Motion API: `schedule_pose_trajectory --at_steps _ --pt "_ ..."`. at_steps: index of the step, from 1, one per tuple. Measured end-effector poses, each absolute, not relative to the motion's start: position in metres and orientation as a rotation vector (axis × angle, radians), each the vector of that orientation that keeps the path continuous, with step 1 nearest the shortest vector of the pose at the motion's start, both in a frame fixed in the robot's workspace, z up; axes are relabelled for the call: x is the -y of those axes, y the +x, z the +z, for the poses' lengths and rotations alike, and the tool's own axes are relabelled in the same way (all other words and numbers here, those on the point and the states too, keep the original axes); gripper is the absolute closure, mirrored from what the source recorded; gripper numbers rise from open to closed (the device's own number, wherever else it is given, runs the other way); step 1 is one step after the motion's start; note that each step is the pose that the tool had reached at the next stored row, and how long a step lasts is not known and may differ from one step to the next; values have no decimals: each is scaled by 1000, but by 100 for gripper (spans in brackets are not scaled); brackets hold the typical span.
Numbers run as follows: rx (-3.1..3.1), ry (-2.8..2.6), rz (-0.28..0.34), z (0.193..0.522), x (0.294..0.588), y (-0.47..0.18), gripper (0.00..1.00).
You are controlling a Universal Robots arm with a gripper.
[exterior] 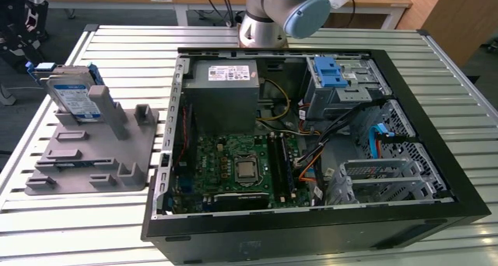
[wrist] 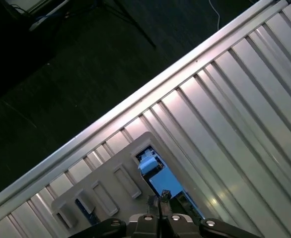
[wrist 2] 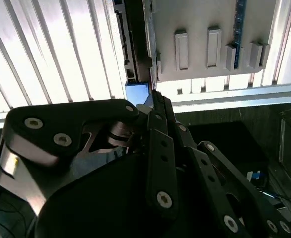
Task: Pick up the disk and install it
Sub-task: 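Pick up the disk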
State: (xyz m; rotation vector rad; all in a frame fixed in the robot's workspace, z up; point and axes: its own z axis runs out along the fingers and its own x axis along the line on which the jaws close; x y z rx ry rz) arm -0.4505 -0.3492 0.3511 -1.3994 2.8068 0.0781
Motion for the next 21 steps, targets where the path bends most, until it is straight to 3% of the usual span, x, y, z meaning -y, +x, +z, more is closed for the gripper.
schedule_pose_trajectory --at_steps 21 --pt "-2517 -1886 78 351 349 -450 85"
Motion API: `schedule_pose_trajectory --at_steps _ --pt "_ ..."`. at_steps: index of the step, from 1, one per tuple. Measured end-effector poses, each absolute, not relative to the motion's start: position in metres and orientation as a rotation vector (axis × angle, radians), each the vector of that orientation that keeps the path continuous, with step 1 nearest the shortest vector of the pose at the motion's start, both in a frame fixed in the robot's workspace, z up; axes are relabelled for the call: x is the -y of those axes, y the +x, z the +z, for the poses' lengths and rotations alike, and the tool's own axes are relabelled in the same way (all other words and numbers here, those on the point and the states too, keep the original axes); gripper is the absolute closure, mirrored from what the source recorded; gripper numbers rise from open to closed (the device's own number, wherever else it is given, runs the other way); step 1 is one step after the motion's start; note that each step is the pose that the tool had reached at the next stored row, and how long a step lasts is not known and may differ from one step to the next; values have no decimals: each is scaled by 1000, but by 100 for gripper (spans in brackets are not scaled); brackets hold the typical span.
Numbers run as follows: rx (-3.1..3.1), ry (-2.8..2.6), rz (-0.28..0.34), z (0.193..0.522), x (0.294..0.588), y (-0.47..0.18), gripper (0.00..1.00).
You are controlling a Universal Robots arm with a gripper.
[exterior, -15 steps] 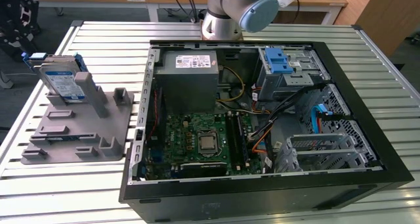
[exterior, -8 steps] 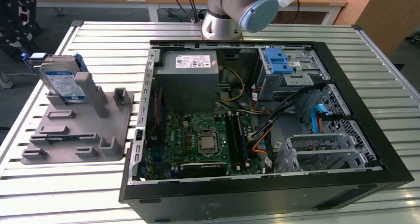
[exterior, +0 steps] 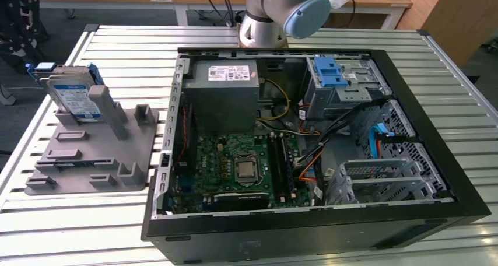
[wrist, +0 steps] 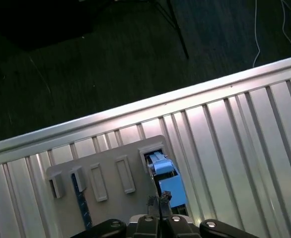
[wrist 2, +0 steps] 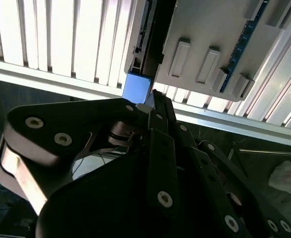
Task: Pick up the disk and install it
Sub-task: 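Pick up the disk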
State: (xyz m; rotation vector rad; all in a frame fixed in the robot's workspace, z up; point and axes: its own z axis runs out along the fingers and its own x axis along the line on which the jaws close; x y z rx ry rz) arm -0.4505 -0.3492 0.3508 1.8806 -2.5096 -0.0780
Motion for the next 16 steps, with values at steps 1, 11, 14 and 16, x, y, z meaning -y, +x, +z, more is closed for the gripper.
schedule_pose_trajectory --at_steps 1,11,14,16 --pt "2494 1901 -78 351 349 -450 85" --pt "2418 1993 -77 351 342 -450 84" --pt "2417 1994 -76 350 341 -451 72" --pt "2406 2008 -77 350 341 -451 66"
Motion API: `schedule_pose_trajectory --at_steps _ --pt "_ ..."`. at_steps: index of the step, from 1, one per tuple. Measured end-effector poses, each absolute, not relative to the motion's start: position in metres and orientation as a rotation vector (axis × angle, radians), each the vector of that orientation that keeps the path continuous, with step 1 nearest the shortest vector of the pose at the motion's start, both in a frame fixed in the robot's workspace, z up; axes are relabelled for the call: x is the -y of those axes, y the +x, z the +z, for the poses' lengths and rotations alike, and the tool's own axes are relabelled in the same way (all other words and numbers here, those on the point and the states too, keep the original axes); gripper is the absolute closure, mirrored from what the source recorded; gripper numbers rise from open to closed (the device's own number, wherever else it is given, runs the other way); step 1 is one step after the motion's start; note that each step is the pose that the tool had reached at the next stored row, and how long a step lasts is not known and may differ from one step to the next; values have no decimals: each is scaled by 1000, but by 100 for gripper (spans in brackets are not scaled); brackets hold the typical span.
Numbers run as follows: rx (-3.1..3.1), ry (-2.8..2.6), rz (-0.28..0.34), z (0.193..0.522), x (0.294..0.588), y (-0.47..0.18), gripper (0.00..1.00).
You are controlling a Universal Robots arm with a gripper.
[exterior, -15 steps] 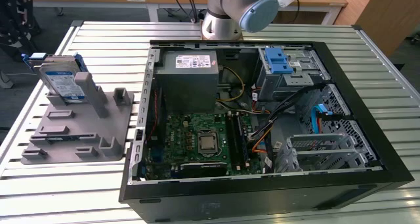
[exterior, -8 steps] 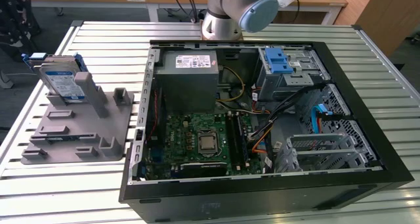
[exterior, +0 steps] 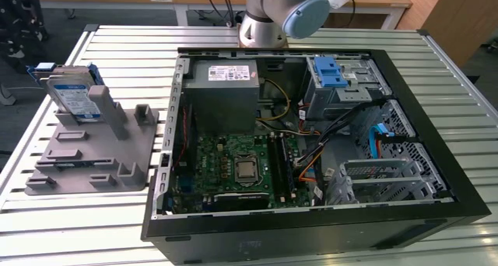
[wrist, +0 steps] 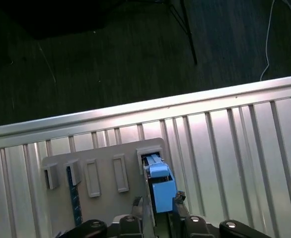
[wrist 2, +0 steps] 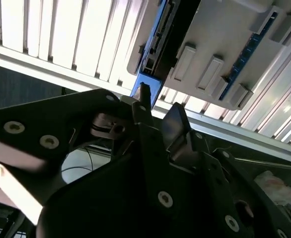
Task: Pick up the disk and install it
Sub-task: 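Pick up the disk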
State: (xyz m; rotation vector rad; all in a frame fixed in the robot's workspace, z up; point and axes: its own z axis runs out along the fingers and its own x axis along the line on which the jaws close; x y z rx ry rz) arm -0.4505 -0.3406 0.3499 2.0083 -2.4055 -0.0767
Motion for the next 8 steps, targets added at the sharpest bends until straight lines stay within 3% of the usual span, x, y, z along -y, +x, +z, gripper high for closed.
schedule_pose_trajectory --at_steps 3,8 --pt "2367 2054 -80 347 341 -451 54" --pt "2325 2102 -81 340 340 -451 54"
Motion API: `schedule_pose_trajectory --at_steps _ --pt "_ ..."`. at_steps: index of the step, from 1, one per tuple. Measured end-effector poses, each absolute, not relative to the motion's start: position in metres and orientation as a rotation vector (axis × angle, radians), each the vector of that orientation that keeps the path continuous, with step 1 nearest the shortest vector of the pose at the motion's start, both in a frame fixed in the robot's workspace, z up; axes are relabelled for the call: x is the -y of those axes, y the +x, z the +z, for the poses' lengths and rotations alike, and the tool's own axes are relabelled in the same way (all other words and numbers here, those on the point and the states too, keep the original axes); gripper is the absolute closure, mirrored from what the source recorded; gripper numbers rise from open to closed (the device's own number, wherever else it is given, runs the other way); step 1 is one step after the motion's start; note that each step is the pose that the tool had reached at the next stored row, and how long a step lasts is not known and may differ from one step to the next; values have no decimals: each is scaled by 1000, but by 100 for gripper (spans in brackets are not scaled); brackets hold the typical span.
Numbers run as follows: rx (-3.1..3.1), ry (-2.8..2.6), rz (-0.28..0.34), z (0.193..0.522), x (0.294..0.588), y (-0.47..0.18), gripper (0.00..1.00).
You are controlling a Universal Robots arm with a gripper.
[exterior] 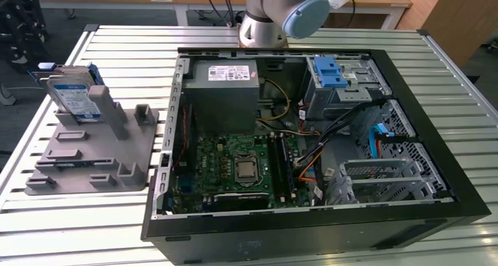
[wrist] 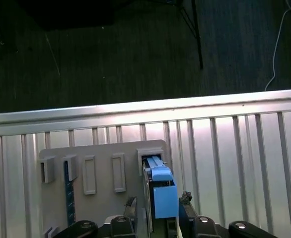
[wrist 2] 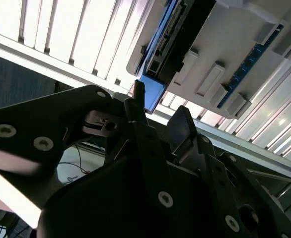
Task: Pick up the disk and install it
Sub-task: 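Pick up the disk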
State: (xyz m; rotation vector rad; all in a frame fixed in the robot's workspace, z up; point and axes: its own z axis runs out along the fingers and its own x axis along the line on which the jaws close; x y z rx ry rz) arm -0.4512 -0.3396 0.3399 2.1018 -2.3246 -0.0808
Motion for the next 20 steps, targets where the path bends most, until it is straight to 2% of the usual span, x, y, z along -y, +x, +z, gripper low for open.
schedule_pose_trajectory --at_steps 20 --pt "2256 2169 -75 325 335 -453 54"
